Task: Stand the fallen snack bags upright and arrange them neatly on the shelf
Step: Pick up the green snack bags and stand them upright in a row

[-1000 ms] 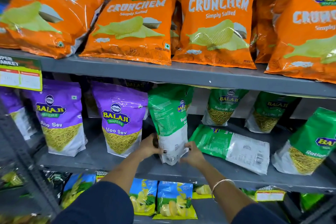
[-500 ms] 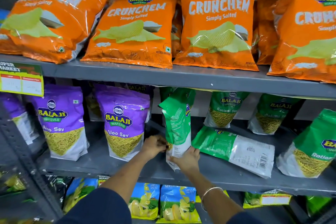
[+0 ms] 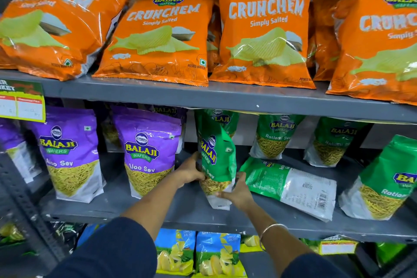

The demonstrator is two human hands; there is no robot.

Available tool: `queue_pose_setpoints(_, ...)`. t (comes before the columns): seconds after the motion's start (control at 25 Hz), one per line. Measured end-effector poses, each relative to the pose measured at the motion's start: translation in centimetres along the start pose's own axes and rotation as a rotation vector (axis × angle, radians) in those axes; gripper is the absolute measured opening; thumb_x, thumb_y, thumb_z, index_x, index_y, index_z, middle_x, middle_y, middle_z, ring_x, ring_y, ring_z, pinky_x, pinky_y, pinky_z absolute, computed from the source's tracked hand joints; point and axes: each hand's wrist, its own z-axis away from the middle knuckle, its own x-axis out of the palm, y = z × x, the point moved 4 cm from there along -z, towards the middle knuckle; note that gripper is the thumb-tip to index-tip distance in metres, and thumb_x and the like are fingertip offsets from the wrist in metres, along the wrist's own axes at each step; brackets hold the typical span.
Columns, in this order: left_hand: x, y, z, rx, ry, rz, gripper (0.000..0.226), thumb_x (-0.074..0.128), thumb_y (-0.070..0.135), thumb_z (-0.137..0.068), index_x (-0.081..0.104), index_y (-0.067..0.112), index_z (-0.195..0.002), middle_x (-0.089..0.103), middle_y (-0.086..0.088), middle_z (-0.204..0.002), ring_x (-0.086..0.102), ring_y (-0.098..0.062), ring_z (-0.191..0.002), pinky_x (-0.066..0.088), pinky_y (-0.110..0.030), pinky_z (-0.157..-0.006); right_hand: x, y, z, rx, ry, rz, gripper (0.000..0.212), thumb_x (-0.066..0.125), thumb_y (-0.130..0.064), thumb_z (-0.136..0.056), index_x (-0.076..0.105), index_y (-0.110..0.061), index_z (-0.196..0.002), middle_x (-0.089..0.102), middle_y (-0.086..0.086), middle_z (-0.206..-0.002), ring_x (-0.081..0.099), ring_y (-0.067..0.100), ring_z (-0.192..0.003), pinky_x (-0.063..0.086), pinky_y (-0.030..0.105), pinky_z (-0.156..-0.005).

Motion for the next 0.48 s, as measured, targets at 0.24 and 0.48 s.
queue_pose_setpoints(0.24,-0.2,-0.9,-0.4,-0.041,0.034,0.051,0.093,0.075,-0.003,-0.067,0.017,0.008,-0.139,0.046,-0.009,-0.132,0.041,-0.022,-0.128,0.033,-0.033,-0.108,-2.2,0.7,-0.9,0.030,-0.149,0.023,0.108,0.082,-0.036,-0.063,0.020,-0.006,-0.146,0.029,0.014,-0.152,0.029,0.029,-0.140,0.025,0.045,-0.117)
queue_pose_setpoints(0.48,0.8,-1.9,0.2,-0.090,0.177,-0.015,0.094,0.087,0.036,-0.047,0.047,0.014,-0.130,0.052,-0.016,-0.132,0.046,-0.032,-0.128,0.040,-0.042,-0.109,-2.0,3.0,-3.0,0.049,-0.072,-0.023,0.079,0.078,-0.011,-0.068,0.038,-0.006,-0.136,0.046,0.016,-0.142,0.047,0.034,-0.128,0.038,0.054,-0.108)
